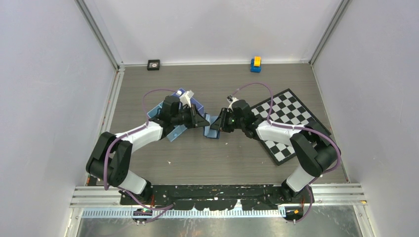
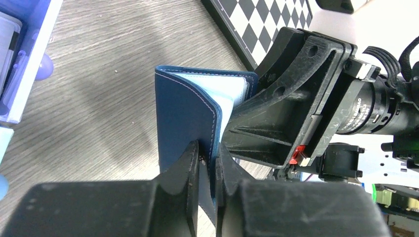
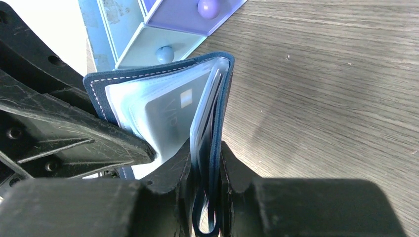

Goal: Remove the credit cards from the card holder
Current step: Remove the credit card from the card holder.

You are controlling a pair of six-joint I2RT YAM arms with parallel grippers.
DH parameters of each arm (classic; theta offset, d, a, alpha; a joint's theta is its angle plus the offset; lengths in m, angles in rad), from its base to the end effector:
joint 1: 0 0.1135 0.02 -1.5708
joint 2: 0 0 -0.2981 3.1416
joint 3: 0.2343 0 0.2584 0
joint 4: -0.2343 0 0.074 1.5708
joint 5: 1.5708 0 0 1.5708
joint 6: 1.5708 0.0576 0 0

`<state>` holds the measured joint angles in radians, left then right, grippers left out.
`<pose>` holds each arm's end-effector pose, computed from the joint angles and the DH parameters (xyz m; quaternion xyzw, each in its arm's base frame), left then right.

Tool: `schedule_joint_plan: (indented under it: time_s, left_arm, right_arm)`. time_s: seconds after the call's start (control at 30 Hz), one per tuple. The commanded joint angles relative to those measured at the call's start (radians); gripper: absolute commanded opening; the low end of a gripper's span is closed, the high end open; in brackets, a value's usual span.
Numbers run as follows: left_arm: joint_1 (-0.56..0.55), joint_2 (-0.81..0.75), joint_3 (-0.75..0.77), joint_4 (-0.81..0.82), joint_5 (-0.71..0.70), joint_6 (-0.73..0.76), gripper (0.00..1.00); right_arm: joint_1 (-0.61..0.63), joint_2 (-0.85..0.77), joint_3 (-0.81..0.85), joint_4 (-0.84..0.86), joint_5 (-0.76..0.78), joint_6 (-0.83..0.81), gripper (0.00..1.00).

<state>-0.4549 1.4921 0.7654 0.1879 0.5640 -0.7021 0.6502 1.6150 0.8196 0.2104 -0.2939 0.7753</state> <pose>0.2825 -0.1725 0.2256 0.0333 0.8460 -0.4618 0.2645 0.2761 0.2310 0.2025 -0.0147 0.8741 0.4037 0.2698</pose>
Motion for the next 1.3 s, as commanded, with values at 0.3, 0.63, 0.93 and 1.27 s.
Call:
schedule_joint_plan:
  time_s: [0.3, 0.63, 0.93, 1.27]
  left_arm:
    - [0.045, 0.009, 0.002, 0.060, 0.023, -0.038, 0.00]
    - [0.058, 0.035, -0.008, 0.111, 0.064, -0.077, 0.00]
    - [0.067, 0.034, -0.019, 0.154, 0.093, -0.097, 0.00]
    - [0.067, 0.037, -0.024, 0.189, 0.114, -0.114, 0.00]
  right_arm:
    - [0.003, -0.057, -0.030, 0.182, -0.075, 0.041, 0.61]
    - [0.018, -0.039, -0.020, 0.203, -0.107, 0.036, 0.82]
    - [0.022, -0.024, 0.007, 0.137, -0.079, 0.012, 0.64]
    - [0.021, -0.017, 0.022, 0.100, -0.058, 0.003, 0.50]
